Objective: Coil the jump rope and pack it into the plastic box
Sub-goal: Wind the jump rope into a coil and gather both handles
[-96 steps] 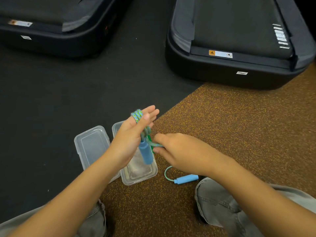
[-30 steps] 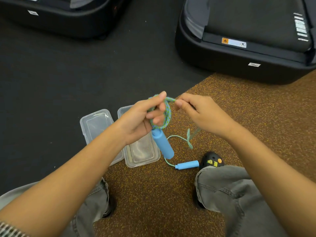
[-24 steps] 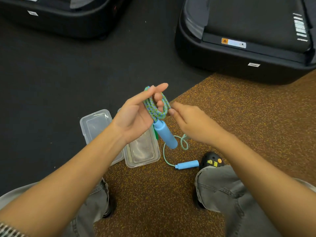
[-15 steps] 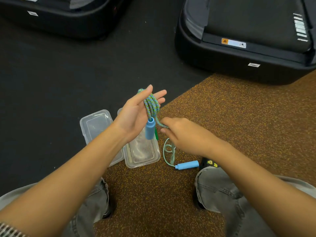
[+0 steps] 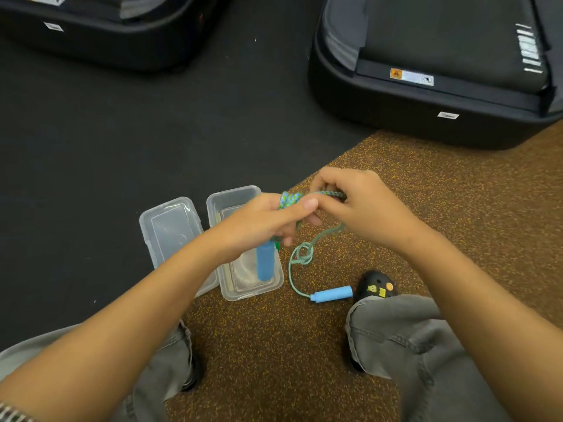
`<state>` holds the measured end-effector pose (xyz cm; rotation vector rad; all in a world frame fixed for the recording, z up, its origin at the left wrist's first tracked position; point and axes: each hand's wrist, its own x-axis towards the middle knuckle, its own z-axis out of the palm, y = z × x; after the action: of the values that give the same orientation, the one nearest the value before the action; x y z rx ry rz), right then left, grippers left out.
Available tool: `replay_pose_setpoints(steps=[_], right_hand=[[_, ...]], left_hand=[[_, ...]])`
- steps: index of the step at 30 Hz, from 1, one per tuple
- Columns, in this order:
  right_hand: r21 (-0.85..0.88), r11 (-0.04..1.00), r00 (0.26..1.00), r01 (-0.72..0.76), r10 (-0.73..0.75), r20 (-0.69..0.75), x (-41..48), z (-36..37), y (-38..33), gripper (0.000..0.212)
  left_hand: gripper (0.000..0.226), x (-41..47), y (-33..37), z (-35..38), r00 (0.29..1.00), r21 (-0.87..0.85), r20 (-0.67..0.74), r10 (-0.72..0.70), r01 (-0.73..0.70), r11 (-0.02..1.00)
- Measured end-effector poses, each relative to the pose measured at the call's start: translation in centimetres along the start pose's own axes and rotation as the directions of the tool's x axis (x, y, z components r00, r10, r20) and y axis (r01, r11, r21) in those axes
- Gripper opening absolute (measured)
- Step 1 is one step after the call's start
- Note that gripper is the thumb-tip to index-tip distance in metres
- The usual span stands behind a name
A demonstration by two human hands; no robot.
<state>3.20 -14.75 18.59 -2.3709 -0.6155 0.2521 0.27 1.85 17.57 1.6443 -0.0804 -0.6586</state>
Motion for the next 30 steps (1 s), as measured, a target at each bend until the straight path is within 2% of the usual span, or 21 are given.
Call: replay_pose_setpoints(steps=[3, 6, 9, 12, 14, 17, 21, 25, 27, 30], right_hand=[[0.035, 0.999, 0.999, 0.013, -0.011, -0.051, 0.3, 0.1, 0.2, 0.015], [0.043, 0.999, 0.999, -0.003, 0.005, -0.053, 0.6, 0.5, 0.4, 0.016], [0.019, 0.999, 0.998, -0.035, 0.034, 0.051, 0.6, 1.8, 0.1, 0.016], [-0.005, 0.999, 0.977, -0.042, 0.042, 0.209, 0.2, 3.5, -0.2, 0.019], [-0.035, 0.999, 0.959, -0.013, 0.022, 0.283, -0.1, 4.3, -0.4, 0.017], [-0.061, 0.998, 0.949, 0.019, 0.002, 0.316, -0.4, 4.5, -0.6, 0.02], [-0.115, 0.99, 0.962, 0.079, -0.045, 0.271, -0.6, 4.0, -1.1, 0.023], [-0.113, 0.985, 0.975, 0.131, -0.107, 0.196, -0.7, 3.0, -1.6, 0.021], [-0.109, 0.986, 0.982, 0.128, -0.111, 0.15, -0.6, 2.4, -1.7, 0.024], [-0.077, 0.993, 0.994, 0.093, -0.088, 0.071, -0.2, 1.3, -1.5, 0.031]], left_hand=[[0.041, 0.1, 0.0, -0.5, 1.0, -0.196, -0.004, -0.007, 0.006, 0.98], [0.033, 0.3, -0.1, -1.0, 0.998, -0.54, 0.045, -0.039, 0.058, 0.839], [0.033, 0.3, 0.2, -1.5, 0.998, -0.759, 0.056, -0.012, 0.05, 0.649], [0.033, 0.3, 0.4, -1.9, 1.0, -0.852, -0.006, 0.006, -0.008, 0.523], [0.035, 0.3, 0.3, -2.0, 0.998, -0.821, -0.058, 0.007, -0.052, 0.568], [0.033, 0.5, 0.0, -1.9, 0.989, -0.684, -0.146, -0.019, -0.087, 0.724], [0.029, 0.5, -0.1, -1.2, 0.984, -0.55, -0.17, -0.062, -0.043, 0.834], [0.033, 0.4, -0.6, -0.2, 0.982, -0.316, -0.174, -0.068, 0.01, 0.949], [0.037, 0.5, -0.9, -0.1, 0.988, -0.194, -0.138, -0.067, 0.039, 0.98], [0.053, 0.3, -0.7, 0.1, 0.999, 0.004, -0.006, -0.046, 0.046, 0.999]])
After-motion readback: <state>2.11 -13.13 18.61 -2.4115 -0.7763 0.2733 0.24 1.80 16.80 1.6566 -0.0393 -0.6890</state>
